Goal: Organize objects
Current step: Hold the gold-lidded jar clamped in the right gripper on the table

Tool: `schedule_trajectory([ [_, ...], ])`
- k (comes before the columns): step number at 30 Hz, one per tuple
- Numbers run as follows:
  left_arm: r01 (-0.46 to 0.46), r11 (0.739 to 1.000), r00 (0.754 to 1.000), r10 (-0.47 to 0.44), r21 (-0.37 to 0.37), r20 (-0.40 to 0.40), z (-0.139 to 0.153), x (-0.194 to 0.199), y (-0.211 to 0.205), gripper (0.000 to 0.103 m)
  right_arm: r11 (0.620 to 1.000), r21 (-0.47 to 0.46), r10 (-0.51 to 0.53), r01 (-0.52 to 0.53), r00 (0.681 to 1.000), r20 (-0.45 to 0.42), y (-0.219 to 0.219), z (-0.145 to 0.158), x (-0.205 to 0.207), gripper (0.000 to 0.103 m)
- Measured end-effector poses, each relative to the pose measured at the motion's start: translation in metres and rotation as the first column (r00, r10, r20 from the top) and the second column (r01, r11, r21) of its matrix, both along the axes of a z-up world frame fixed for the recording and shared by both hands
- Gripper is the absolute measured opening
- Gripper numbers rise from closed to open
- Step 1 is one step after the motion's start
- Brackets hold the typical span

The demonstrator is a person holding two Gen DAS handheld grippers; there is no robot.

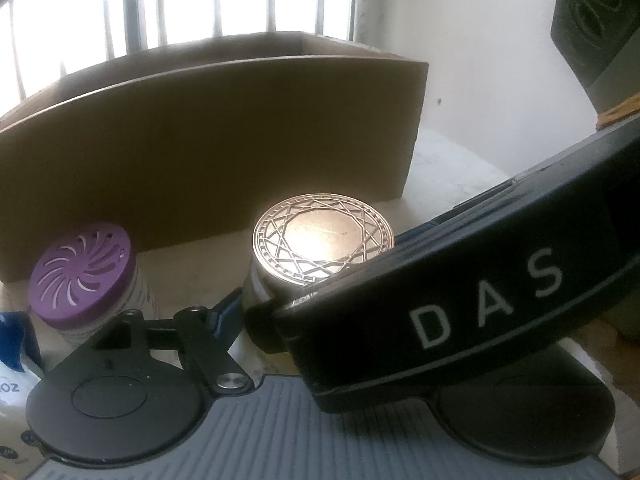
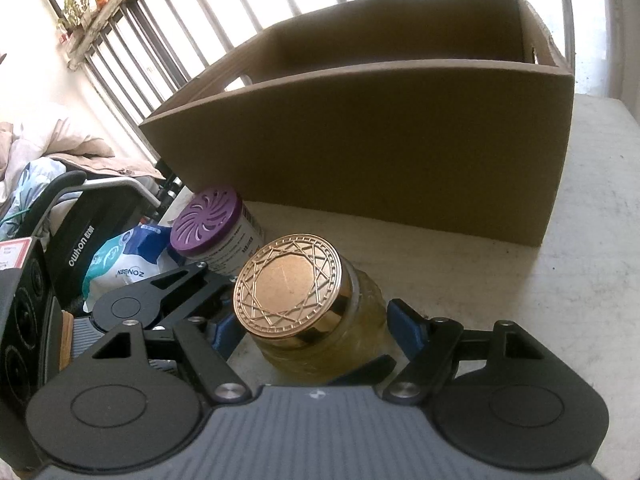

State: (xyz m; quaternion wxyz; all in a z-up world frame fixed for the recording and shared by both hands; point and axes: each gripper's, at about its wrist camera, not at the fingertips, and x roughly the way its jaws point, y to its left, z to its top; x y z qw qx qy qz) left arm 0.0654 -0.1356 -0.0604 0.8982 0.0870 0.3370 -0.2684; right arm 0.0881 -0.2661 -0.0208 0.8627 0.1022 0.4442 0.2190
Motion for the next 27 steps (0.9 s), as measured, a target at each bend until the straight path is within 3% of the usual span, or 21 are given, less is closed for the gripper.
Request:
schedule_trajectory([
  [27, -0.017, 1.0, 1.0, 0.017, -0.011, 0.004, 0.011, -0.009, 0.005, 0.076, 1.0, -0.003, 0.0, 0.0, 1.0, 0.021, 0.005, 0.006, 0.002, 0.079],
])
